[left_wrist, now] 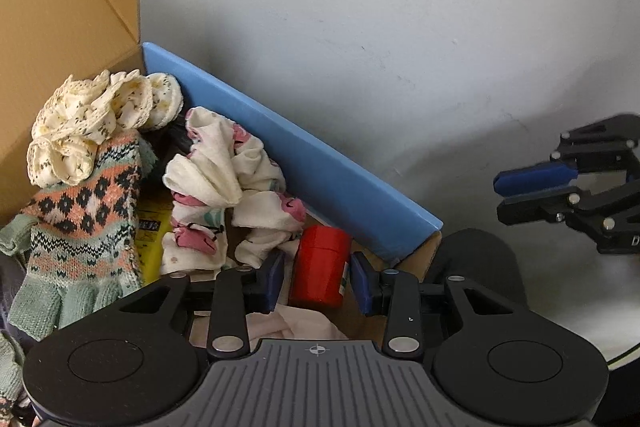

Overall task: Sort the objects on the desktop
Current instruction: 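Reach the left tool to the red-capped container and close on it, then lift the red container out with the left tool toward the teal box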

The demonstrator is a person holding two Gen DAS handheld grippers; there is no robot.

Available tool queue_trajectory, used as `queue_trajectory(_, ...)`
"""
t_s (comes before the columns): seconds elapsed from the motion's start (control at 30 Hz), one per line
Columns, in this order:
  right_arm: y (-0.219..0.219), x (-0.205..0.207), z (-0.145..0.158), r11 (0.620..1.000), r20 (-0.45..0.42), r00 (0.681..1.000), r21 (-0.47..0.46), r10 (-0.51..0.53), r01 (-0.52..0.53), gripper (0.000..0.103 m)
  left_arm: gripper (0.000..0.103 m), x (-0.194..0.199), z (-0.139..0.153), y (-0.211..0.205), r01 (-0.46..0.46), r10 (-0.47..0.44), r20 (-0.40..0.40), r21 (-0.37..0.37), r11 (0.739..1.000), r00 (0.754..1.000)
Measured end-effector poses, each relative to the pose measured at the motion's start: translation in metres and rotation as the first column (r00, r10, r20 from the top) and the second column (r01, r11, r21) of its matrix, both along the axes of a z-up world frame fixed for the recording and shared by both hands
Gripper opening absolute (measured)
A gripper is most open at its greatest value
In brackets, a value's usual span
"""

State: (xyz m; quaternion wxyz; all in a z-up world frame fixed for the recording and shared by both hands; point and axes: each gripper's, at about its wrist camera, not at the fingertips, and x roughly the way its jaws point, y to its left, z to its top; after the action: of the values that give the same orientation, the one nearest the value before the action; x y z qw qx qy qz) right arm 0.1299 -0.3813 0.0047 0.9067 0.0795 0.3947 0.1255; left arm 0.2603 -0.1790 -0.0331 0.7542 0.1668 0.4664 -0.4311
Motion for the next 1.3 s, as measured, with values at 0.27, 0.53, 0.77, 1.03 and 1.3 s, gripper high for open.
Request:
queue_trajectory(0.27,0.001,-0.002,0.004,1.000,0.009,1.000,-0.002,-0.001,0.001,0.023,0.032,-0.001,0.007,0.009,-0.013,0.013,-0.023,-0.028,1.000,1.000)
queue_trajectory(0.53,0.012,-0.005,0.011,0.999,0.043,0.998,-0.008,0.044,-0.043,0.023,0.032,-0.018,0.023,0.027,-0.024,0.023,-0.018,-0.088,0.996,1.000)
queue_trajectory(0.77,0.041,-0.004,0.019,0.986,0.126,0.980,-0.075,0.155,-0.147,0.041,0.031,-0.019,0.051,0.053,-0.059,0.050,-0.059,-0.175,0.983,0.997)
queue_trajectory(1.03,0.086,0.008,0.023,0.939,0.198,0.927,-0.197,0.320,-0.282,0.054,0.031,-0.016,0.065,0.069,-0.108,0.085,-0.104,-0.239,0.965,0.991)
queue_trajectory(1.3,0.113,0.031,0.024,0.922,0.246,0.895,-0.209,0.372,-0.326,0.061,0.031,-0.013,0.076,0.086,-0.156,0.118,-0.144,-0.295,0.943,0.983)
